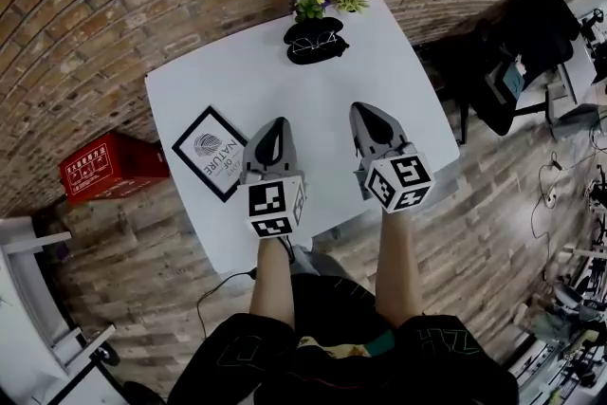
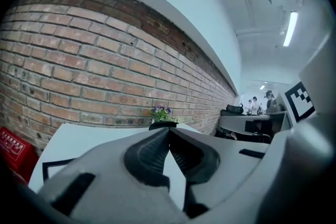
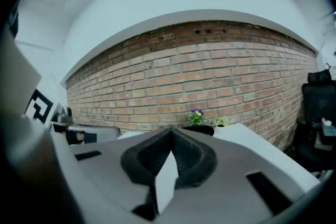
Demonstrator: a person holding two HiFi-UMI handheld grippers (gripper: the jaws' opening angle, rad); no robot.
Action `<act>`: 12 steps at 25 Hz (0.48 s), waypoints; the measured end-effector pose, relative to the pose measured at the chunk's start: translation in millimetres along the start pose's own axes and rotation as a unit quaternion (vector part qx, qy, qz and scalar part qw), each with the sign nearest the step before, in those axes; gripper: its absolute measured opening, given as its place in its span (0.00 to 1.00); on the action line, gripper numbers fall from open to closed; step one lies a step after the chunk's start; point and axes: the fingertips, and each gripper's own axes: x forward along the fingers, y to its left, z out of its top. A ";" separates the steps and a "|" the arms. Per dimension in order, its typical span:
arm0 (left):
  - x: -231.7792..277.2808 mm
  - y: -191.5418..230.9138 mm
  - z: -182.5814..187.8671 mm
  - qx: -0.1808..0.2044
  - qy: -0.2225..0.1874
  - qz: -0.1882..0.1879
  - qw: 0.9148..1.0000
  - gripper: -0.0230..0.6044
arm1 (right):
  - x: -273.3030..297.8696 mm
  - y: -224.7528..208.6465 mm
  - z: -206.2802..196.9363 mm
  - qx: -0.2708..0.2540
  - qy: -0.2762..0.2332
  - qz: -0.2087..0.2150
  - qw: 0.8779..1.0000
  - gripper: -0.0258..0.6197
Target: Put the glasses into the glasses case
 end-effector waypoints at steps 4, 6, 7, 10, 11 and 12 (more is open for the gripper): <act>-24.9 -15.3 17.0 0.029 -0.020 0.001 0.999 0.05 | -35.5 5.8 5.3 0.011 -0.011 -0.029 0.999 0.05; -37.8 -22.5 29.6 0.039 -0.038 -0.007 0.998 0.05 | -51.1 10.3 7.1 0.021 -0.019 -0.036 0.999 0.05; -44.4 -25.6 36.0 0.044 -0.047 -0.011 0.998 0.05 | -57.9 13.2 8.1 0.025 -0.024 -0.037 0.999 0.05; -65.3 -32.0 51.5 0.063 -0.062 -0.011 0.996 0.05 | -77.6 22.2 11.9 0.026 -0.036 -0.036 0.998 0.05; -72.4 -33.1 56.4 0.069 -0.067 -0.010 0.995 0.05 | -83.2 25.1 13.8 0.023 -0.040 -0.036 0.998 0.05; -79.1 -33.9 61.4 0.075 -0.072 -0.008 0.995 0.05 | -88.0 27.9 16.6 0.019 -0.044 -0.036 0.998 0.05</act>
